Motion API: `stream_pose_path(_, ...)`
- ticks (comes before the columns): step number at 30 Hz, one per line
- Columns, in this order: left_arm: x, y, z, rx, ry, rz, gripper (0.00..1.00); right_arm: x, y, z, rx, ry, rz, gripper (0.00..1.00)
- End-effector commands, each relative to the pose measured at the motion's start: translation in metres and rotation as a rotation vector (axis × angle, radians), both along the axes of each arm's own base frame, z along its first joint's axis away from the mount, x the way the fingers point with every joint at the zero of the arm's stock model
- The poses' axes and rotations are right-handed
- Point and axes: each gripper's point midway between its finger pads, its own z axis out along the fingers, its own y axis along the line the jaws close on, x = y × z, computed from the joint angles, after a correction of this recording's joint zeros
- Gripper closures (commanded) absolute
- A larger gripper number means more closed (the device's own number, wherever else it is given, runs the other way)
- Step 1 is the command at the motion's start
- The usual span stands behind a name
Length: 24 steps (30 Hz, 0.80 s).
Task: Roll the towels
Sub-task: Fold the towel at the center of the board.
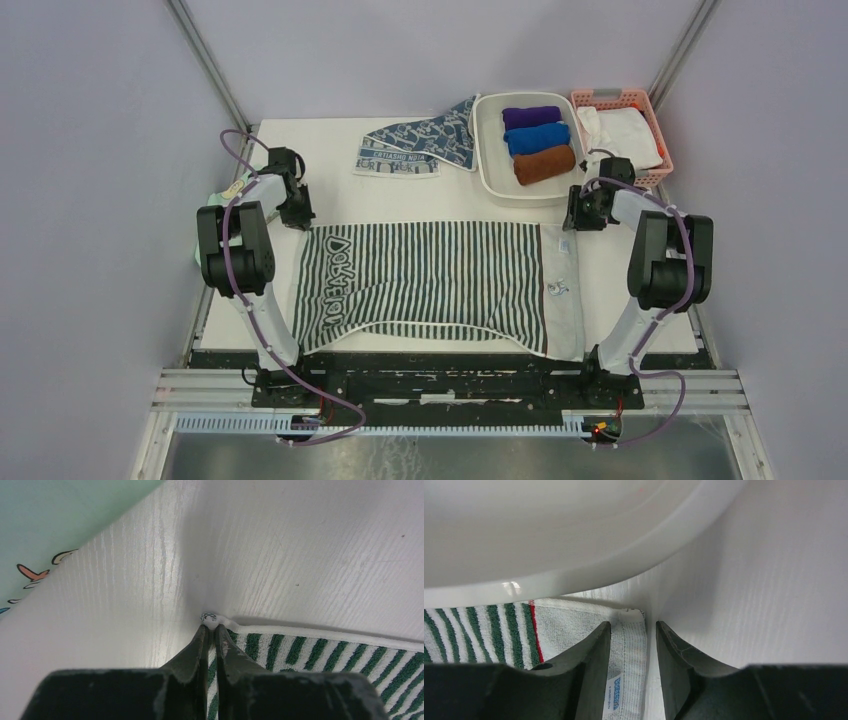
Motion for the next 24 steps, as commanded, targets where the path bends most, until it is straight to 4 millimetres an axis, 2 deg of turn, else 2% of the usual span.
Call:
stream_pose_path(1, -0.002, -0.002, -0.010, -0.012, 0.033, -0.016, 0.88, 0.011, 0.000, 0.003, 0.000, -0.015, 0.039, 0.53)
stream_pose_path(3, -0.001, -0.002, -0.010, -0.013, 0.035, -0.017, 0.88, 0.009, -0.002, -0.001, -0.014, 0.006, 0.035, 0.54)
stream_pose_path(6, -0.001, -0.003, -0.011, -0.017, 0.035, -0.017, 0.88, 0.007, -0.005, -0.007, -0.026, 0.029, 0.026, 0.61)
stream_pose_path(10, -0.001, -0.002, -0.012, -0.015, 0.038, -0.016, 0.91, 0.007, -0.008, -0.008, -0.045, 0.030, 0.017, 0.78)
stream_pose_path(13, -0.002, -0.003, -0.012, -0.014, 0.039, -0.015, 0.94, 0.007, -0.010, -0.006, -0.056, 0.020, 0.008, 0.96)
stream_pose_path(15, -0.001, -0.003, -0.010, -0.016, 0.032, -0.014, 0.97, 0.008, -0.013, -0.003, -0.070, 0.012, -0.006, 0.99)
stream_pose_path(19, 0.009, -0.004, 0.008, -0.022, -0.032, -0.017, 0.97, 0.017, -0.020, 0.021, -0.094, -0.063, -0.059, 1.00)
stream_pose_path(24, 0.025, -0.002, 0.046, -0.014, -0.166, 0.006, 0.97, 0.030, -0.031, 0.063, -0.130, -0.195, -0.142, 0.99)
